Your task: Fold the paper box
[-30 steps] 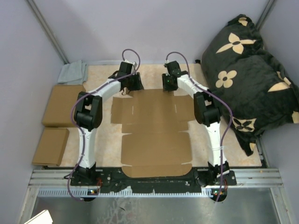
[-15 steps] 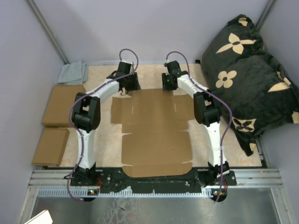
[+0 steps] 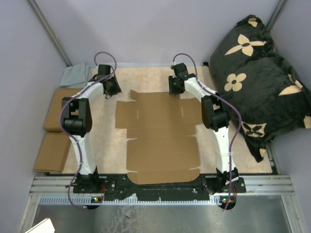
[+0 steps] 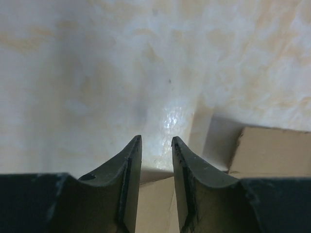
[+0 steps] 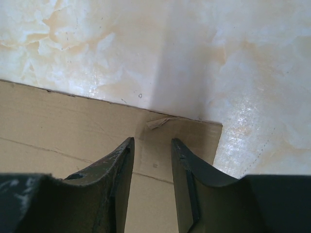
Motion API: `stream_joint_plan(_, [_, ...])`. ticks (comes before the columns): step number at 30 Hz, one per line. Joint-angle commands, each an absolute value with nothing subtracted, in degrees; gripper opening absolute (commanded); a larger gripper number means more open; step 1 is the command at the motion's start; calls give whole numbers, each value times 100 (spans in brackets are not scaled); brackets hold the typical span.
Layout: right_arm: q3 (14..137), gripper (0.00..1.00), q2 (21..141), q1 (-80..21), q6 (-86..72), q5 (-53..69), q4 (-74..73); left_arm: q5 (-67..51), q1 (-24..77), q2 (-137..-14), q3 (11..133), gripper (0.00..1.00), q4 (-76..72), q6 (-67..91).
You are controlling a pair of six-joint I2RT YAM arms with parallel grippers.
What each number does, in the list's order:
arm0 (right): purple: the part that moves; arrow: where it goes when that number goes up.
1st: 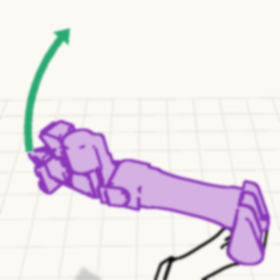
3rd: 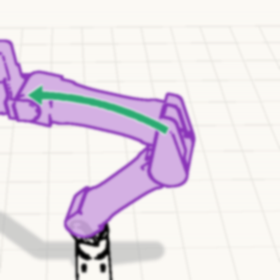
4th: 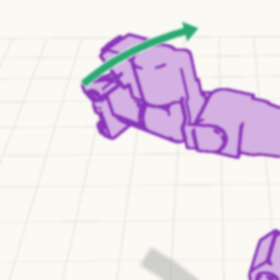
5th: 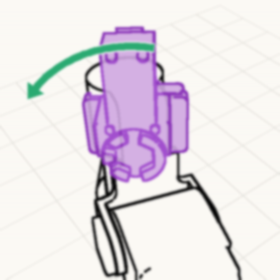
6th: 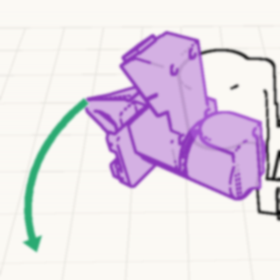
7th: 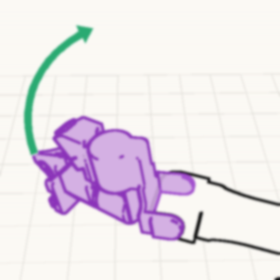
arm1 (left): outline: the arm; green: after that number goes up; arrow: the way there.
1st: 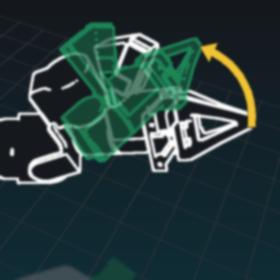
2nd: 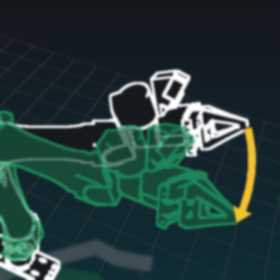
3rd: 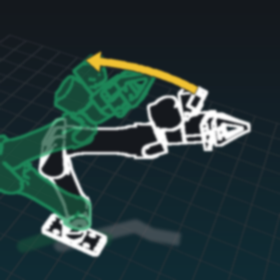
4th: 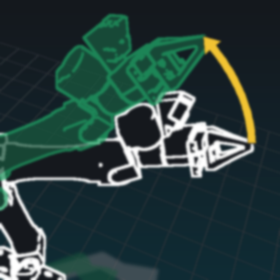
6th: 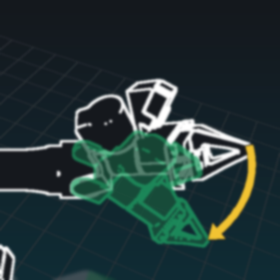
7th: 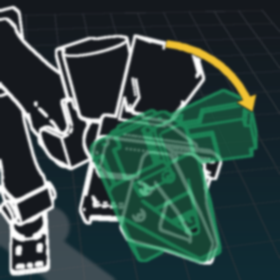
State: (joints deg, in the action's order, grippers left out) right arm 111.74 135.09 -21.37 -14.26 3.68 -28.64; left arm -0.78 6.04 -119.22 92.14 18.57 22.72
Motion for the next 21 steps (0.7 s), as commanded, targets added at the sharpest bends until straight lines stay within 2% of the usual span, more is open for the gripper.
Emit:
stream_joint_plan(1, [11188, 37, 13763, -2171, -1481, 359, -2931, -497, 940, -12310, 9486, 37, 2261, 2332])
stream_joint_plan(13, [11121, 37, 13764, -2167, -1394, 257, -2930, -450, 1823, -12402, 9710, 37, 1951, 2286])
stream_joint_plan(21, [11106, 37, 13763, -2153, -1371, 285, -2909, -400, 2066, -12834, 10040, 36, 1958, 2251])
